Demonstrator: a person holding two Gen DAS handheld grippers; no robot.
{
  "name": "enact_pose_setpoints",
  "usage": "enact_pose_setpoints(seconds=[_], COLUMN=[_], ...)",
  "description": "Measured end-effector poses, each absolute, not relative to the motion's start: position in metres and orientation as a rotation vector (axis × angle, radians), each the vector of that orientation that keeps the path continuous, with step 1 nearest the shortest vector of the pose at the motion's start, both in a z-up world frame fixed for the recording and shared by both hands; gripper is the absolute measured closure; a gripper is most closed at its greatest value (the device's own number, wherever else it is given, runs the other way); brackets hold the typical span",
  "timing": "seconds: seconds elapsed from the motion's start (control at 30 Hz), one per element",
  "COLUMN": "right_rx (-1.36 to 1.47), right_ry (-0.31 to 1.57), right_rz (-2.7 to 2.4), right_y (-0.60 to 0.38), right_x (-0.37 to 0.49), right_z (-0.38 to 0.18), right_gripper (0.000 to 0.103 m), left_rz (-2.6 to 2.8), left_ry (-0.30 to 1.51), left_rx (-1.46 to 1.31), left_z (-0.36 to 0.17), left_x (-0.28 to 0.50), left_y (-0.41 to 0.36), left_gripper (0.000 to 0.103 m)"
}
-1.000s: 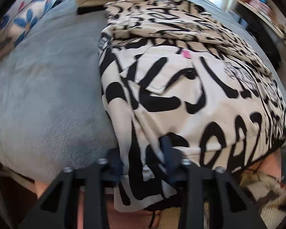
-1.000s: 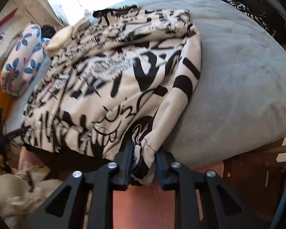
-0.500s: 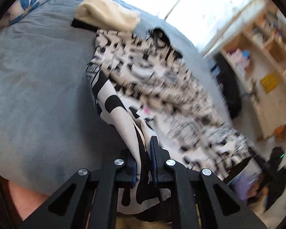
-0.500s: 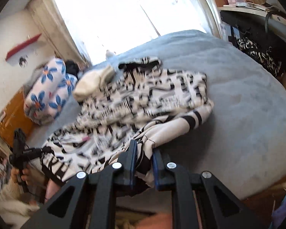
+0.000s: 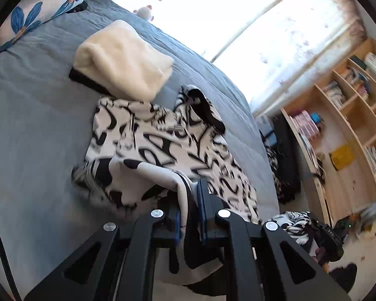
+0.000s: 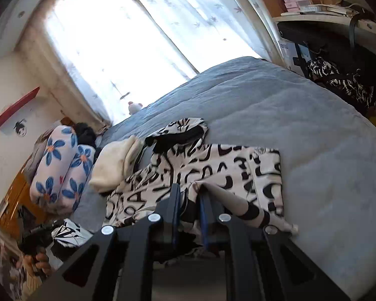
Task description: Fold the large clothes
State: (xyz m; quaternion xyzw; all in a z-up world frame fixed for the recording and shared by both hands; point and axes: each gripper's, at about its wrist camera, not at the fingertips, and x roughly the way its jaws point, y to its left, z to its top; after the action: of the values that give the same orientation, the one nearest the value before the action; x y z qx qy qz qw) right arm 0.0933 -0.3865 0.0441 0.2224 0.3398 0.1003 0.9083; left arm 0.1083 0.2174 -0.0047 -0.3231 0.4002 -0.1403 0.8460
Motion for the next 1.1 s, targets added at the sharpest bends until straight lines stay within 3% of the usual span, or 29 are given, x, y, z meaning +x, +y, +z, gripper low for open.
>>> enact_pose_setpoints(seconds=[0.1,0.17,0.27,0.3,0.33,0.4,0.77,0.93,1.1], right_rx=[0.442,0.425,0.372,0.363,0.36,0.36,0.376,0.347,0.285], right_ry=[0.72,0.756,0.835,0.852,0.863,0.881,1.11,1.153,1.144], right_rz=[0.161,0.12,0.078,0.072,0.064,0.06,0.024,0.063,0.064], right_y=[-0.385,-0.382,-0.378,-0.376,-0.376,-0.378,-0.421,-0.41,-0.4], right_x=[0.142,0.179,0.223,0.233,0.241,0.251,0.278,0.295,0.308], right_z=[0.036,0.022,-0.008,-0.017,-0.026,-0.039,-0.131,-0.149,-0.158], right_gripper=[0.089,0.086,0.075,0.072,0.065,0.06,0.06,0.06,0.058], left_rz=[-0.258,-0.217,-0.182,-0.161,-0.142,-0.122,-0.082,-0.115,-0.136], left_ry=[0.85,0.882,0.926,0.939,0.946,0.976,1.103,1.103,1.104], left_rx=[-0.686,-0.691,-0.697,-0.702,-0.721,-0.742,-0.417,-0.267,-0.164], left_z=[-0.016,-0.032,-0.059,-0.067,-0.075,-0.093,-0.155,-0.16,-0.163], left_x=[0.153,0.189,0.232,0.244,0.253,0.269,0.309,0.324,0.335], left_y=[0.215,0.213,0.212,0.214,0.217,0.223,0.22,0.207,0.195], left_gripper=[0.091,0.082,0.042,0.021,0.016,0.016,0.017,0.037,0.038])
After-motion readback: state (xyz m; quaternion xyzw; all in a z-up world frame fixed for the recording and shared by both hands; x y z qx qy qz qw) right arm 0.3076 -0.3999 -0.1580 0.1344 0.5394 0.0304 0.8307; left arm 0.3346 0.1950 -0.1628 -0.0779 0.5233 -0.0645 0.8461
